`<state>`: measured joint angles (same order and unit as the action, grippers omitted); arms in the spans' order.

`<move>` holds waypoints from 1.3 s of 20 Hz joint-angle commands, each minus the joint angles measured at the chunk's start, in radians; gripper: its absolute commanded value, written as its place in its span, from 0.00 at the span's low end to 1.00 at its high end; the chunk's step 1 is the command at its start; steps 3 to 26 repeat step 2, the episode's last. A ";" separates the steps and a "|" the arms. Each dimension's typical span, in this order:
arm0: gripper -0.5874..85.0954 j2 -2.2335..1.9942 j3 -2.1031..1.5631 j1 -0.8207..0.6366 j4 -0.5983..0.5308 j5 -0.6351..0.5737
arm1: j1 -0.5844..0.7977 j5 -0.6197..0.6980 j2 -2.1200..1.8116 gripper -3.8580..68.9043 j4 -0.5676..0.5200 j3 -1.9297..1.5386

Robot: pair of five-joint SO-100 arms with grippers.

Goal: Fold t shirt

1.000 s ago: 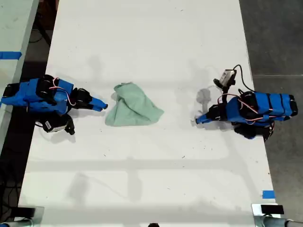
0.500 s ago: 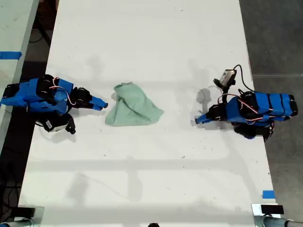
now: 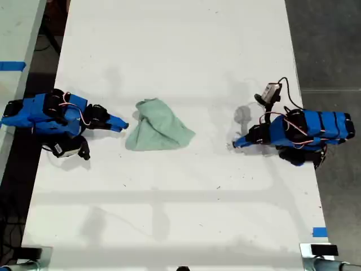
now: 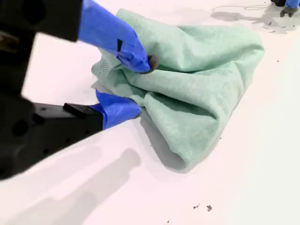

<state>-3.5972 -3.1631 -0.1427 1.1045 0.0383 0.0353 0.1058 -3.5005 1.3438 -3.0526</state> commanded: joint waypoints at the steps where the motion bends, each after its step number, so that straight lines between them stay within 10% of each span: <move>1: 0.14 -0.006 0.017 -0.008 0.002 -0.006 | 0.008 0.000 -0.009 0.21 0.002 -0.051; 26: 0.14 -0.006 0.017 -0.008 0.002 -0.006 | 0.008 0.000 -0.009 0.21 0.002 -0.051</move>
